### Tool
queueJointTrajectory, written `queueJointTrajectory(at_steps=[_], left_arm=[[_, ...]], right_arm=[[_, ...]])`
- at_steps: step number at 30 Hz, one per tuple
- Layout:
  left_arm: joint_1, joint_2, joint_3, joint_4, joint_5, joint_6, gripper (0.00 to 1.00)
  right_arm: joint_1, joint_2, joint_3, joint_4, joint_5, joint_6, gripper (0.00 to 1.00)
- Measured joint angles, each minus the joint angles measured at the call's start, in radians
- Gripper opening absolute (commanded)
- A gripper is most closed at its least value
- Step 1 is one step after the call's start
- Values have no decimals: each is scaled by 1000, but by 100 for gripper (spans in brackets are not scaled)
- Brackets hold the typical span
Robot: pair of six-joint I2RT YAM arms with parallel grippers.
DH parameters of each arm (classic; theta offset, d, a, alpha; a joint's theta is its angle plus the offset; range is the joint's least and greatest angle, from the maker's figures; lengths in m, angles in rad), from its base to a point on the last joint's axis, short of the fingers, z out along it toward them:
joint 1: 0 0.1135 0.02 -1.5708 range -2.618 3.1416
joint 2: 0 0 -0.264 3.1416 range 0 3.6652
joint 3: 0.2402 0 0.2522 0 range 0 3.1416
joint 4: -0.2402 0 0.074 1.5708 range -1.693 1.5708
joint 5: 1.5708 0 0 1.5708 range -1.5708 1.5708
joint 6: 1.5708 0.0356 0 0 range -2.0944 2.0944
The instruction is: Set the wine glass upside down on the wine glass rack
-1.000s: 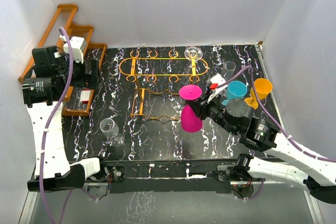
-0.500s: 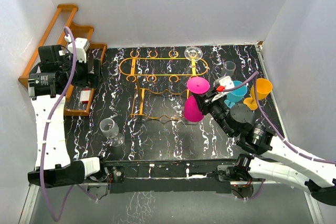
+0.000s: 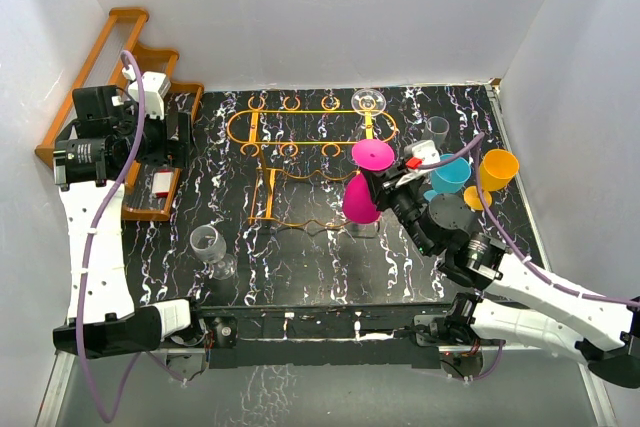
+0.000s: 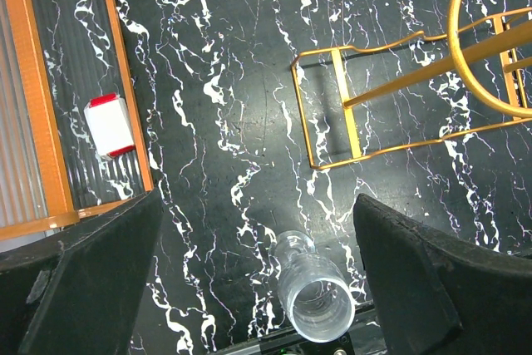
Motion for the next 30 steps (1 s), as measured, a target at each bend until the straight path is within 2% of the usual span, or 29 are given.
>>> queueJointTrajectory(at_steps=[7, 24, 25, 27, 29, 30], left_arm=[[0, -2, 0, 0, 0, 0, 95], [0, -9, -27, 4, 0, 1, 95], [0, -10, -28, 4, 0, 1, 95], [0, -12, -31, 4, 0, 5, 96], [0, -14, -37, 1, -3, 10, 95], [0, -14, -39, -3, -10, 15, 93]], right_arm=[[-47, 7, -12, 39, 19, 14, 8], [-114, 97, -11, 47, -52, 92, 8], [-117, 97, -11, 47, -52, 96, 11], [-122, 98, -11, 47, -51, 106, 33], [-124, 98, -11, 44, -50, 125, 49], [-125, 98, -11, 42, -48, 134, 54]])
